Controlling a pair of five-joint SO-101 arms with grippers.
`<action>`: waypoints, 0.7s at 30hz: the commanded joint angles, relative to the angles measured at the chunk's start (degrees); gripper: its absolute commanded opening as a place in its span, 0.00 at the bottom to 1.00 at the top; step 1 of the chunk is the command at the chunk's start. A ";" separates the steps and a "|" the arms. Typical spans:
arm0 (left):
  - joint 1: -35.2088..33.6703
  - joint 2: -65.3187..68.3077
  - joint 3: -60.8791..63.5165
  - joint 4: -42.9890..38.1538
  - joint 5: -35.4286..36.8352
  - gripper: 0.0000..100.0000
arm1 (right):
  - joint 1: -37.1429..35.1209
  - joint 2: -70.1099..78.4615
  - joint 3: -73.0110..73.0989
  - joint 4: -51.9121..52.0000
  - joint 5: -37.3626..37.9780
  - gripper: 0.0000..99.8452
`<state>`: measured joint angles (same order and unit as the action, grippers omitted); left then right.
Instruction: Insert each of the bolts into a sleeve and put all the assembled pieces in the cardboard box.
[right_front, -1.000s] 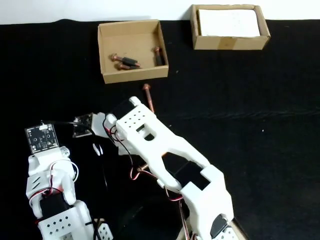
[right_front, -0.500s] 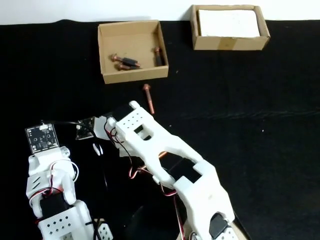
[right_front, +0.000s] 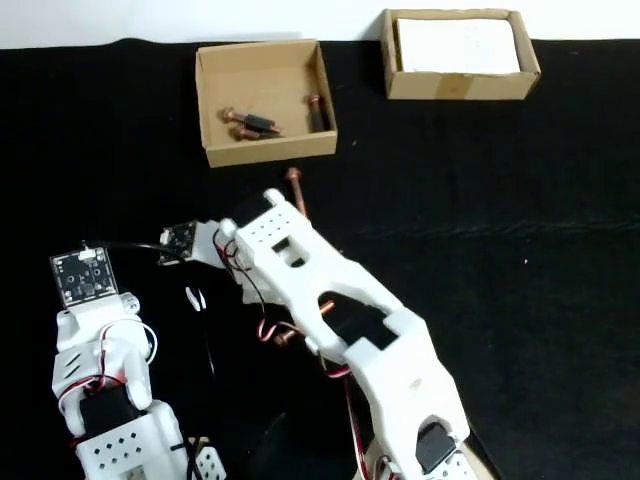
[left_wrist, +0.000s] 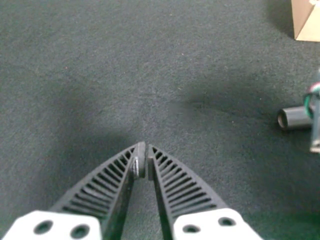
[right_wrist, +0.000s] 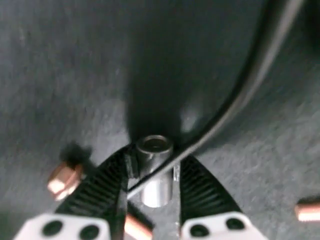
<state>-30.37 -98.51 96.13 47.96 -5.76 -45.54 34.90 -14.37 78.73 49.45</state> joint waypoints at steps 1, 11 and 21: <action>-0.04 -0.22 1.27 -0.88 0.35 0.04 | 4.44 -0.13 -8.57 5.93 -5.45 0.01; 1.27 -0.22 1.27 -0.62 0.26 0.04 | 17.01 0.04 -17.63 14.81 -19.87 0.01; 2.33 -0.22 1.36 -0.62 0.18 0.04 | 24.48 3.21 -17.19 7.87 -43.08 0.01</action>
<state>-28.79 -98.51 96.13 47.96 -5.76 -22.59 37.36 -29.32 88.48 12.35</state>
